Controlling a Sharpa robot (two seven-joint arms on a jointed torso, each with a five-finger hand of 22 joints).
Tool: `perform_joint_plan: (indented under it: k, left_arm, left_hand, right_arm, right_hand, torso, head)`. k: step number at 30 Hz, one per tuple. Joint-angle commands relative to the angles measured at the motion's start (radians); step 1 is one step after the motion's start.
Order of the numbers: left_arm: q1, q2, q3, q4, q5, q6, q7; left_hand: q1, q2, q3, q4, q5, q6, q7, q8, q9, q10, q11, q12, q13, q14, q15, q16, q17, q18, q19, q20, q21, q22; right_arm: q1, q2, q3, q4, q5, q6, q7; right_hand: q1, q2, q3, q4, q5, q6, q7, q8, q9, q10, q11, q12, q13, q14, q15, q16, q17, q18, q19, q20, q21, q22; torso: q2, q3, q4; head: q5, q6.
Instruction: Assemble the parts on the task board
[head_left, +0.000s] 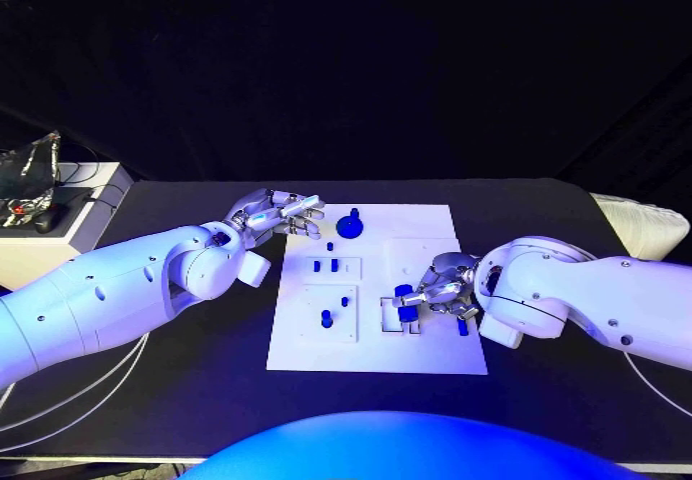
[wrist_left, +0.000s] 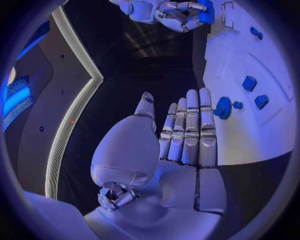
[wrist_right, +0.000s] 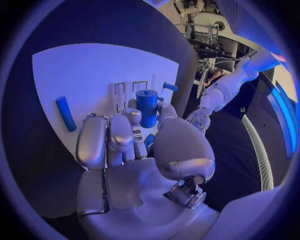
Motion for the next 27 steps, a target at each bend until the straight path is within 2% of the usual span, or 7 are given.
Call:
perform_joint_plan:
  k: [1,7,13,27]
  left_arm:
    - [0.0,0.001,0.001,0.004,0.009,0.023,0.007]
    - [0.0,-0.002,0.001,0.005,0.009,0.025,0.006]
    - [0.0,-0.003,0.001,0.006,0.01,0.028,0.005]
    - [0.0,-0.006,0.001,0.008,0.01,0.03,0.004]
  left_hand:
    - [0.0,0.008,-0.003,-0.002,0.0,-0.005,0.003,0.001,0.001,-0.006,-0.002,0.005,0.001,-0.002,0.007,0.004,-0.002,-0.004,0.001,0.003,0.007,-0.001]
    - [0.0,0.008,-0.003,-0.002,0.0,-0.006,0.003,0.001,0.001,-0.006,-0.002,0.005,0.001,-0.002,0.007,0.004,-0.002,-0.004,0.001,0.003,0.007,-0.001]
    - [0.002,0.011,-0.004,-0.003,0.0,-0.006,0.003,0.001,0.001,-0.006,-0.002,0.004,0.001,-0.003,0.007,0.003,-0.002,-0.003,0.0,0.004,0.008,-0.004]
    - [0.002,0.011,-0.004,-0.003,0.0,-0.006,0.003,0.001,0.001,-0.006,-0.002,0.004,0.001,-0.003,0.007,0.003,-0.002,-0.003,0.0,0.004,0.008,-0.004]
  right_arm:
    - [-0.013,0.018,-0.001,-0.014,-0.062,0.017,-0.011]
    - [-0.032,0.042,-0.001,-0.036,-0.088,0.016,-0.017]
    - [-0.038,0.054,-0.001,-0.05,-0.096,0.023,-0.02]
    - [-0.048,0.073,-0.001,-0.066,-0.105,0.033,-0.021]
  right_hand:
    - [-0.008,-0.002,0.124,-0.13,-0.007,0.008,0.001,0.0,-0.001,0.007,-0.002,-0.004,-0.001,0.004,0.002,-0.007,-0.001,-0.012,0.077,-0.002,-0.003,0.165]
    - [-0.006,-0.002,0.12,-0.126,-0.018,0.007,0.002,0.0,-0.001,0.007,-0.002,-0.005,-0.002,0.004,0.002,-0.008,-0.001,-0.011,0.077,-0.002,-0.004,0.165]
    - [-0.006,-0.003,0.116,-0.121,-0.028,0.007,0.002,0.0,-0.001,0.007,-0.001,-0.004,-0.002,0.003,0.003,-0.009,-0.002,-0.011,0.077,-0.002,-0.004,0.165]
    - [-0.008,-0.011,0.103,-0.109,-0.045,0.007,0.003,0.0,-0.001,0.006,0.0,-0.004,-0.003,0.004,0.003,-0.01,-0.003,-0.011,0.077,-0.001,-0.005,0.165]
  torso:
    - [-0.001,0.0003,0.0014]
    - [0.0,0.0006,-0.0009]
    - [0.0,0.0007,0.0008]
    - [0.0,0.0009,0.0001]
  head:
    - [0.0,0.0]
    - [0.004,0.0]
    - [0.006,0.0]
    - [0.01,0.0]
